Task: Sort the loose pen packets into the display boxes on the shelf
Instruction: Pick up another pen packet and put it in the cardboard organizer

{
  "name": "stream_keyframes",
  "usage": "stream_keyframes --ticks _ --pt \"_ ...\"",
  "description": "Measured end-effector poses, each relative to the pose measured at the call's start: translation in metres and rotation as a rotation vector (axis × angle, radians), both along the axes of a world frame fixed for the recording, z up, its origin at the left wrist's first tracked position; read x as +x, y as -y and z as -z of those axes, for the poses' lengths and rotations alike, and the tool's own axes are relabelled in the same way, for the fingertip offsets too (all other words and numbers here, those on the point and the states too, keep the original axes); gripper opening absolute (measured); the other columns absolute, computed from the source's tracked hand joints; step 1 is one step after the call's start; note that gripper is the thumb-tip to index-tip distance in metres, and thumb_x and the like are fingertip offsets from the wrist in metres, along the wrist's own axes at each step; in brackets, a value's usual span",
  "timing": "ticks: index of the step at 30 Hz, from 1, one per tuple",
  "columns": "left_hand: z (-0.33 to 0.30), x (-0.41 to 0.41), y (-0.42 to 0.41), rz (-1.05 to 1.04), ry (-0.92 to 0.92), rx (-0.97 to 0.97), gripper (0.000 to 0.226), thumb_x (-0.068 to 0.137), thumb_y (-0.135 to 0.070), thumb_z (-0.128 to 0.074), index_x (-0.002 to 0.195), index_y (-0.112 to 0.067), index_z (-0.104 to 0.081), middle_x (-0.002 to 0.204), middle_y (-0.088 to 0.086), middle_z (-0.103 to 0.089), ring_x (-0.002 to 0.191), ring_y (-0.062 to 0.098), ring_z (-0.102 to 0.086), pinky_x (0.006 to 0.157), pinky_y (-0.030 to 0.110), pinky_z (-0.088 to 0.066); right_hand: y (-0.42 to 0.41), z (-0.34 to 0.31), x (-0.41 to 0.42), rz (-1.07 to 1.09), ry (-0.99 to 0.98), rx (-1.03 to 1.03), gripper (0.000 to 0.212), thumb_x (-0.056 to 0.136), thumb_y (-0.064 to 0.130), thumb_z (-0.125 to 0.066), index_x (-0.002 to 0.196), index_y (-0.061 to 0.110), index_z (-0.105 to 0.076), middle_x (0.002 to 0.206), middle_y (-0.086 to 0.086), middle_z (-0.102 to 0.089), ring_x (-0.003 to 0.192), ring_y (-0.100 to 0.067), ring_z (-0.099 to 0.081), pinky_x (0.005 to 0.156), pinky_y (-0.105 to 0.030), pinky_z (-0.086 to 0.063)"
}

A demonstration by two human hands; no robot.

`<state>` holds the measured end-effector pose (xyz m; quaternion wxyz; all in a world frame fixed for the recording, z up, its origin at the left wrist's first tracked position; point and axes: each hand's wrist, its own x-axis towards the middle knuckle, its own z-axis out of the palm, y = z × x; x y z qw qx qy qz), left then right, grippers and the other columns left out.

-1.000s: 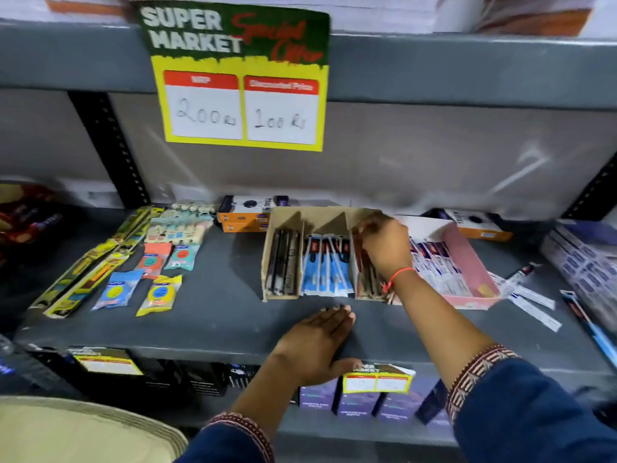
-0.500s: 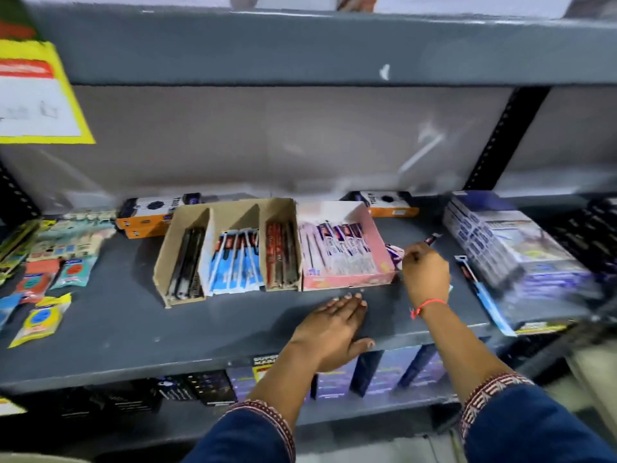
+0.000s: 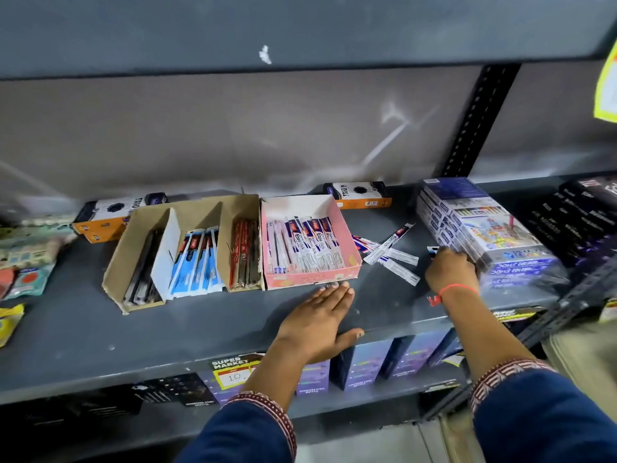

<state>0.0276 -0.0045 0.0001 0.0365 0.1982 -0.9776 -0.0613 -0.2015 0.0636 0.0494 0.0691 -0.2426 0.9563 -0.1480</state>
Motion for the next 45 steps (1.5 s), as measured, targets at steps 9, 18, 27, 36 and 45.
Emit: stream_keyframes --ticks 9,18,27,36,45 --pt "0.004 0.000 0.003 -0.006 -0.008 0.000 0.071 0.092 -0.059 -0.023 0.145 -0.018 0.000 0.156 0.001 0.000 0.141 0.014 0.002 0.107 0.023 0.012 0.003 -0.005 -0.013 0.022 0.334 -0.433 0.022 0.079 -0.002 -0.065 0.101 -0.005 -0.066 0.093 -0.017 -0.072 0.093 -0.029 -0.064 0.072 -0.027 -0.045" --pt "0.004 0.020 0.011 -0.077 -0.012 0.051 0.078 0.088 -0.063 -0.031 0.145 -0.017 -0.005 0.156 0.002 -0.006 0.141 0.016 -0.002 0.108 0.025 0.007 -0.016 -0.055 0.084 -0.198 1.139 -1.158 0.034 0.083 -0.021 -0.045 0.078 0.009 -0.061 0.047 0.007 -0.069 0.045 -0.001 -0.065 0.047 -0.010 -0.053" --pt "0.002 0.067 0.026 -0.094 0.026 0.061 0.076 0.088 -0.060 -0.035 0.146 -0.020 -0.005 0.156 0.001 -0.008 0.141 0.016 -0.006 0.114 0.033 -0.012 -0.008 -0.055 0.150 -0.411 1.212 -1.188 0.030 0.080 -0.017 -0.054 0.087 0.009 -0.067 0.059 0.006 -0.071 0.057 -0.002 -0.068 0.058 -0.012 -0.056" --pt "0.015 0.066 0.027 -0.106 -0.132 0.032 0.074 0.086 -0.057 -0.046 0.142 -0.016 -0.022 0.149 0.007 -0.033 0.135 0.022 -0.028 0.107 0.030 -0.024 0.002 -0.060 0.164 -0.503 1.156 -1.177 0.027 0.076 -0.011 -0.060 0.086 0.012 -0.071 0.070 0.003 -0.077 0.063 -0.005 -0.070 0.059 -0.013 -0.056" --pt "0.011 0.066 0.026 -0.091 -0.117 0.049 0.076 0.086 -0.059 -0.043 0.143 -0.016 -0.018 0.152 0.004 -0.026 0.138 0.020 -0.022 0.107 0.033 -0.028 0.000 -0.060 0.162 -0.527 1.125 -1.151 0.028 0.077 -0.010 -0.061 0.082 0.015 -0.073 0.072 0.003 -0.078 0.065 -0.006 -0.071 0.058 -0.014 -0.055"
